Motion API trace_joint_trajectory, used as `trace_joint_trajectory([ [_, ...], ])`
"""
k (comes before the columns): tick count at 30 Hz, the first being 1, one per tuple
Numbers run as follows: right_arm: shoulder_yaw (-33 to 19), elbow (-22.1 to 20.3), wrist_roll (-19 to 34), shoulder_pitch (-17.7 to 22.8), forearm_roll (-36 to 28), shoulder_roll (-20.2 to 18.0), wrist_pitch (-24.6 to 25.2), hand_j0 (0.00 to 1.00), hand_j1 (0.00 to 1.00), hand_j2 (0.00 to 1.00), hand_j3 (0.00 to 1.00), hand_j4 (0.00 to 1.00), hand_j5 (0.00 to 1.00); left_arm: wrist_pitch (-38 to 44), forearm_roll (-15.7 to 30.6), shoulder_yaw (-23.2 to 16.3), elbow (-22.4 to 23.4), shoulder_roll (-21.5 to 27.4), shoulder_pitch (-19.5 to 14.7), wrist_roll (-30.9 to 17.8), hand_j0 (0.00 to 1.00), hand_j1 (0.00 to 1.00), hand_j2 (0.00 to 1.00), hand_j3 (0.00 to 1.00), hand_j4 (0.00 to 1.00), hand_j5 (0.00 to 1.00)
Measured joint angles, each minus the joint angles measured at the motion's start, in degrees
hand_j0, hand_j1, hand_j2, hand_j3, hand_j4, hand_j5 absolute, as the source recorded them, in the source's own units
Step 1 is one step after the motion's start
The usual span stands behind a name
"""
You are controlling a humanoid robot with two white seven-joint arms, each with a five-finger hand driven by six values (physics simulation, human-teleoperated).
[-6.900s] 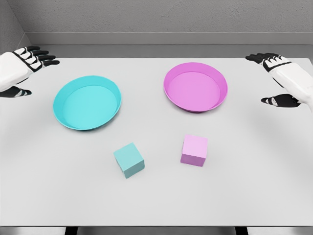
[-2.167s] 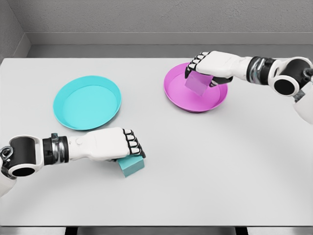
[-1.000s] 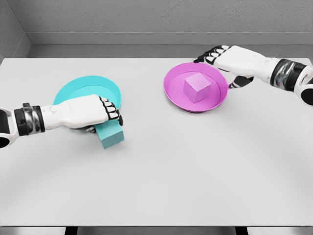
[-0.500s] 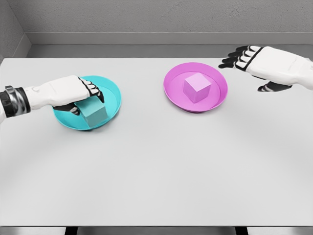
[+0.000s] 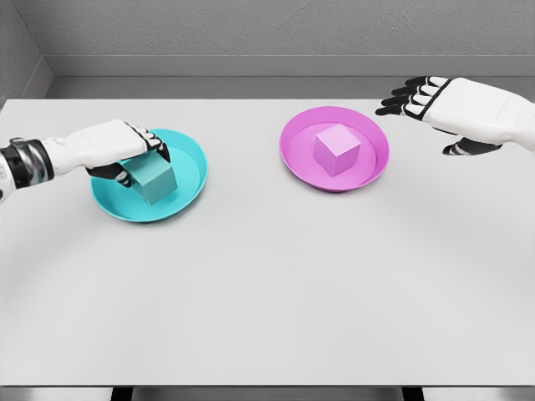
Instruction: Place the blocks in the corresponding plates according to their colors
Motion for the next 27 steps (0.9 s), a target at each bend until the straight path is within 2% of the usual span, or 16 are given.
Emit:
trace_joint_trajectory([
  [1,0.0,-0.02,0.0,0.0,0.0,0.0,-0.01,1.0,1.0,1.0,1.0,1.0,1.0,-0.01,-0.06,-0.01,0.13,-0.08,-0.09,-0.07,0.72,0.72,0.72,0.72,0.72,0.72],
  [2,0.01,-0.01,0.0,0.0,0.0,0.01,0.0,1.0,1.0,1.0,1.0,1.0,1.0,-0.01,-0.1,0.01,0.23,-0.15,-0.09,-0.11,0.92,0.92,0.92,0.92,0.92,0.92],
  [3,0.01,-0.04,0.0,0.17,0.0,0.01,-0.01,1.0,1.0,1.0,1.0,1.0,1.0,-0.01,-0.11,0.01,0.3,-0.17,-0.09,-0.14,1.0,1.0,1.0,1.0,1.0,1.0],
  [9,0.03,-0.21,0.0,3.34,0.04,0.03,-0.83,1.0,1.0,1.0,1.0,1.0,1.0,-0.01,-0.14,-0.03,0.45,-0.23,-0.09,-0.26,1.0,1.0,1.0,1.0,1.0,1.0],
  [18,0.0,-0.27,-0.01,3.34,0.03,0.0,-1.71,1.0,1.0,1.0,1.0,1.0,1.0,-0.01,2.33,2.22,-0.37,2.39,0.53,0.04,1.0,1.0,1.0,1.0,1.0,1.0],
  [24,-0.05,-0.27,-0.01,3.25,0.03,0.0,-1.69,1.0,1.0,1.0,1.0,1.0,1.0,-0.02,5.2,2.62,-4.89,7.29,1.93,0.03,1.0,1.0,1.0,1.0,1.0,1.0],
  [27,-0.08,-0.27,0.0,3.25,0.05,-0.01,-1.68,1.0,1.0,1.0,1.0,1.0,1.0,-0.01,6.03,2.88,-6.54,9.24,4.56,-0.12,1.0,1.0,1.0,1.0,1.0,1.0],
])
